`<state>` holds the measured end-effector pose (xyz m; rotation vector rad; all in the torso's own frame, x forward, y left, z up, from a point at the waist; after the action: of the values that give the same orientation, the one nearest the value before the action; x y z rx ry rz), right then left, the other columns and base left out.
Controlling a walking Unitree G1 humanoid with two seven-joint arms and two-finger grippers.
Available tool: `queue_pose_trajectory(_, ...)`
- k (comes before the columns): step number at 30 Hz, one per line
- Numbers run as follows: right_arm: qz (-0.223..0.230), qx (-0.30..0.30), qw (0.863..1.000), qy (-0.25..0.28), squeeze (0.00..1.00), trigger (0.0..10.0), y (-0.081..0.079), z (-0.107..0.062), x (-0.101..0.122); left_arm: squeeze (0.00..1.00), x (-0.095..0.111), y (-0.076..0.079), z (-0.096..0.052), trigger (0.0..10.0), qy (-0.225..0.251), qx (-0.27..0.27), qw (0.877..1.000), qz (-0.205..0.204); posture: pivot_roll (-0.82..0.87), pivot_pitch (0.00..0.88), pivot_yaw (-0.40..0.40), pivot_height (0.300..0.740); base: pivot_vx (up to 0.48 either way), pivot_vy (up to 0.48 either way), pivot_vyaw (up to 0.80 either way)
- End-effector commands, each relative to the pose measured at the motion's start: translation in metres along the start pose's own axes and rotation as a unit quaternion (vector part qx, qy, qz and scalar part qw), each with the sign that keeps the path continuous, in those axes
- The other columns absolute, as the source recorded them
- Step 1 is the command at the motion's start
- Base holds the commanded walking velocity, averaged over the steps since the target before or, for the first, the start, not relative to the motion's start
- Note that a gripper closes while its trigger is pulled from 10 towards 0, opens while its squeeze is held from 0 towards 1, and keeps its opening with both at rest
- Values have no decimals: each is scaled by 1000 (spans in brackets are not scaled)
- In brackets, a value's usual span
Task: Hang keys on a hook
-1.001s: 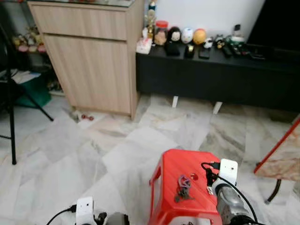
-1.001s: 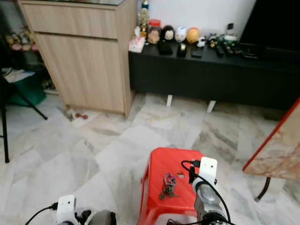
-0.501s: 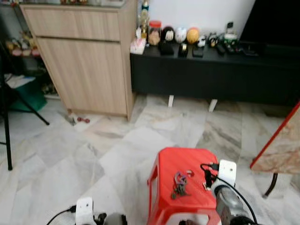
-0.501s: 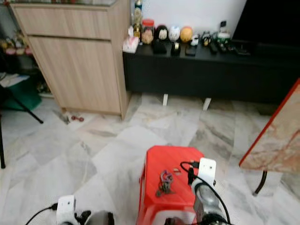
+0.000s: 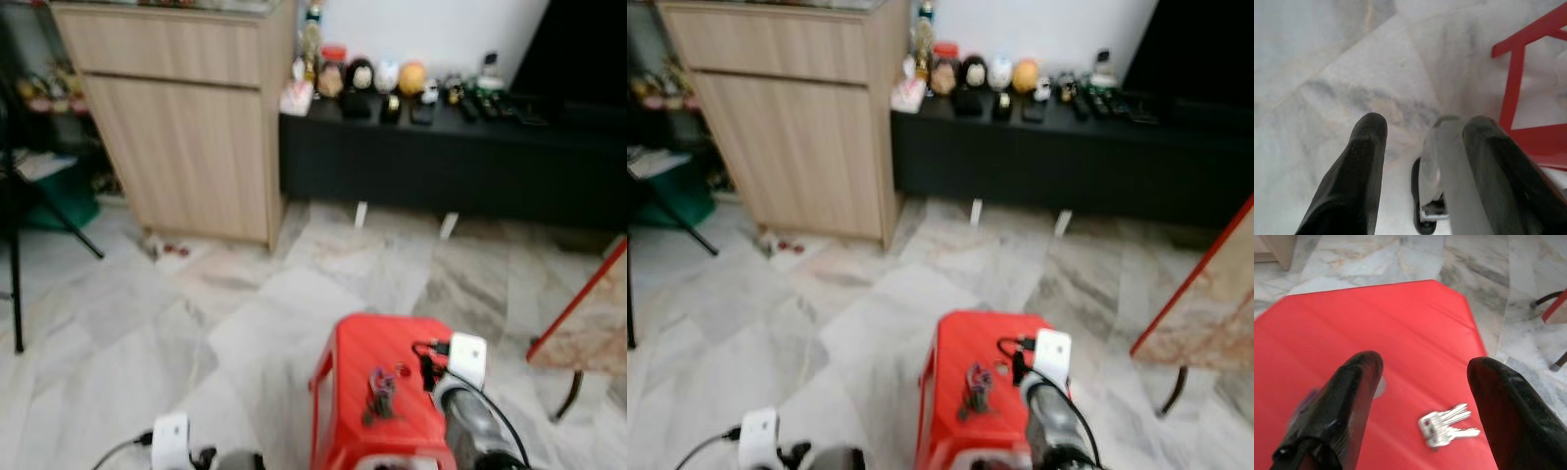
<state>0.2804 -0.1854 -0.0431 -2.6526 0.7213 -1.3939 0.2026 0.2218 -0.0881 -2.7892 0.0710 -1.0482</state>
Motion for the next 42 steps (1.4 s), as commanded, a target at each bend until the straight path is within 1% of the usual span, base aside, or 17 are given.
queue_pose_trajectory(1, -2, -12, 1000, -2, 0, 10000, 9, 0, 2, 0, 0, 8, 0, 10000, -2, -12, 1000, 2, 79, 22, -73, 628, 281, 0, 0)
queue_pose_trajectory(11, -6, -8, 1000, -15, 0, 10000, 9, -1, -3, 0, 0, 9, 0, 10000, -1, -12, 1000, 3, 78, 23, -72, 628, 27, 0, 0)
queue_pose_trajectory(17, -29, -4, 998, -54, 0, 10000, 9, -3, -18, 0, -1, 9, 0, 10000, -3, -14, 1000, 4, 79, 30, -71, 628, 0, 0, 0)
queue_pose_trajectory(22, -65, 7, 995, -80, 0, 10000, 6, -4, -24, 0, -3, 9, 0, 10000, -5, -15, 1000, 4, 82, 38, -72, 628, 0, 0, 0)
queue_pose_trajectory(31, -66, 27, 995, -72, 0, 10000, -5, -3, -21, 0, -10, 10, -3, 10000, -11, -17, 1000, 5, 88, 46, -73, 628, 0, 0, 0)
queue_pose_trajectory(37, -73, 41, 995, -56, 0, 10000, -14, -1, -14, 0, -17, 9, -5, 10000, -14, -16, 1000, 6, 91, 76, -71, 628, 0, 0, 0)
queue_pose_trajectory(41, -74, 40, 995, -53, 0, 10000, -14, 0, -13, 0, -19, 8, -6, 10000, -12, -17, 1000, 10, 88, 95, -67, 628, 0, 0, 0)
queue_pose_trajectory(42, -72, 39, 995, -49, 0, 10000, -14, 0, -12, 0, -21, 8, -7, 10000, -11, -19, 1000, 13, 85, 111, -67, 628, 0, 0, 0)
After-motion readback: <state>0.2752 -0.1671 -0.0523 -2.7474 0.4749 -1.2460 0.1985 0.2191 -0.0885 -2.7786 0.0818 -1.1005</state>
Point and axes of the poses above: a point about 5 cm out from each wrist's last joint towards the gripper, its own z axis pointing out of the wrist towards the gripper, its own x axis along the axis of the wrist's last joint, y = z × x, the point moved 2 cm from there along z, pointing out of the wrist towards the gripper, and after that the axes turned 15 degrees about z, right-handed, at the moved point
